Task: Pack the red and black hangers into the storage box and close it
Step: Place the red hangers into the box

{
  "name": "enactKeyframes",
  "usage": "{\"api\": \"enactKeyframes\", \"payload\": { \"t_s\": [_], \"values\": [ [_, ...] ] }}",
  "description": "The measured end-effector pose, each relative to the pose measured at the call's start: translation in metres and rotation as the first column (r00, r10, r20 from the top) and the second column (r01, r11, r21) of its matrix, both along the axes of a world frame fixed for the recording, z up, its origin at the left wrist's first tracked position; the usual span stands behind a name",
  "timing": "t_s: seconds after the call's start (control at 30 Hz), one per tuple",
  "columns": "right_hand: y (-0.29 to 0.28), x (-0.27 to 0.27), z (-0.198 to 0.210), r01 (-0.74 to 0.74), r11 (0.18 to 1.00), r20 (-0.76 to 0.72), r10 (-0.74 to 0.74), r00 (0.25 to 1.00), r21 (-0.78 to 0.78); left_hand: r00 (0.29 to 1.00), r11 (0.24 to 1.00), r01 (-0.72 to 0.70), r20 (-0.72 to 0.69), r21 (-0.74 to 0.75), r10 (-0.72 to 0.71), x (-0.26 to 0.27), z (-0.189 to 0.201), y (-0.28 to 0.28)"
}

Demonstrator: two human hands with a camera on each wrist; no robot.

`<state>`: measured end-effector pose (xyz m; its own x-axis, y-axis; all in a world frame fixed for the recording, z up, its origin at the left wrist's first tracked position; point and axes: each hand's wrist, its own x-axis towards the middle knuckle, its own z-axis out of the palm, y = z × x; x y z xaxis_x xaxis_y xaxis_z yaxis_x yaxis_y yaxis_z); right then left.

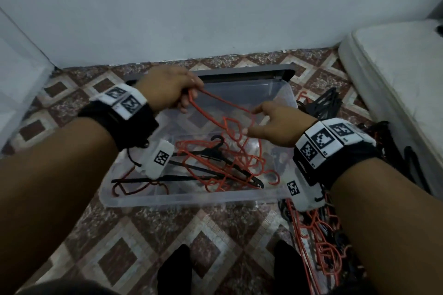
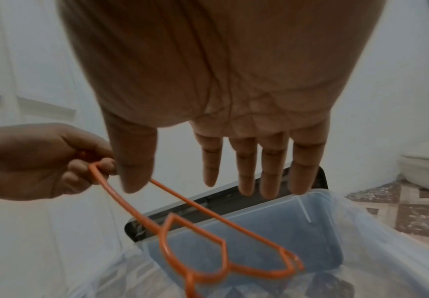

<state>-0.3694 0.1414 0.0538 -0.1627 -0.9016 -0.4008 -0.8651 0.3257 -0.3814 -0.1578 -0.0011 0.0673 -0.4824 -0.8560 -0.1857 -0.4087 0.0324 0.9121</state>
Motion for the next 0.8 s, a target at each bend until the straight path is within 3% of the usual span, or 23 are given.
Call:
{"api": "enactKeyframes", "payload": {
  "t_s": [0.13, 0.23, 0.37, 0.47, 0.6, 0.67, 0.73, 0.8],
  "values": [
    [0.003, 0.011, 0.001, -0.1, 0.992, 0.1, 0.107, 0.989, -0.071, 0.941, 0.949, -0.198, -0.224, 0.244, 0.254, 0.035, 0.003, -0.009],
    [0.001, 0.017, 0.004, -0.163, 0.976, 0.116, 0.18, 0.977, -0.142, 0.882, 0.859, -0.293, -0.227, 0.42, 0.412, 0.048, -0.013, -0.011],
    [-0.005, 0.02, 0.002, -0.229, 0.943, -0.025, 0.23, 0.973, -0.24, 0.826, 0.725, -0.327, -0.19, 0.606, 0.531, 0.061, -0.034, -0.016],
    [-0.008, 0.019, 0.002, -0.208, 0.918, -0.081, 0.192, 0.978, -0.338, 0.807, 0.672, -0.319, -0.181, 0.669, 0.562, 0.067, -0.047, -0.022],
    [-0.012, 0.024, 0.004, -0.239, 0.909, -0.135, 0.204, 0.97, -0.343, 0.806, 0.662, -0.393, -0.107, 0.638, 0.582, 0.074, -0.069, -0.024],
    [-0.015, 0.025, 0.003, -0.215, 0.905, -0.149, 0.171, 0.974, -0.367, 0.808, 0.651, -0.492, 0.025, 0.578, 0.588, 0.083, -0.083, -0.029],
    [-0.016, 0.023, 0.0, -0.166, 0.911, -0.137, 0.122, 0.983, -0.377, 0.822, 0.79, -0.546, 0.365, 0.28, 0.438, 0.097, -0.101, -0.035],
    [-0.016, 0.02, -0.003, -0.14, 0.919, -0.118, 0.103, 0.988, -0.367, 0.645, 0.942, -0.335, 0.728, -0.006, 0.234, 0.113, -0.116, -0.04]
  ]
}}
